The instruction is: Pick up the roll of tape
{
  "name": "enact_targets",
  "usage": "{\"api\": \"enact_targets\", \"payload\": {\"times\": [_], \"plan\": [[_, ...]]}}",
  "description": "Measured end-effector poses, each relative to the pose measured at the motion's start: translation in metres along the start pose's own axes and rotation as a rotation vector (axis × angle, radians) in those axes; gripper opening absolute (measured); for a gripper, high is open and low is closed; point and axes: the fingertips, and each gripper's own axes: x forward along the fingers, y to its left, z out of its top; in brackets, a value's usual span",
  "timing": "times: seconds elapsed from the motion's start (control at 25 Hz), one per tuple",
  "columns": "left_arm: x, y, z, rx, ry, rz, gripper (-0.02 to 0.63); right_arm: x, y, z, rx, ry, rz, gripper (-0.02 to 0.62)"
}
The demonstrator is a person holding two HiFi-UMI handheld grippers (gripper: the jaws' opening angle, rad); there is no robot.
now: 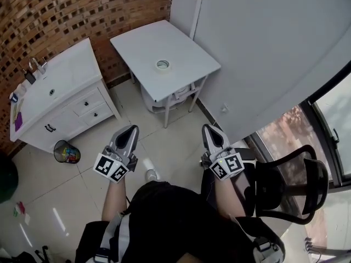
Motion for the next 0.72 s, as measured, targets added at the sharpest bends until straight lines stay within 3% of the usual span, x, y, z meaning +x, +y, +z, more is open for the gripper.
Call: {"api": "enact_targets", "payload": {"times": [0.4, 0.72], "plan": [[0.011, 0.106, 0.022, 0.006, 0.001, -0.001, 0.002, 0.115, 0.015, -0.013, -0.004, 0.022, 0.018, 0.005], [0.016, 0.142, 0.014, -0.003, 0.010, 0.034, 0.002, 0.160, 0.014, -0.029, 0.000, 0.065, 0.046, 0.005]]}}
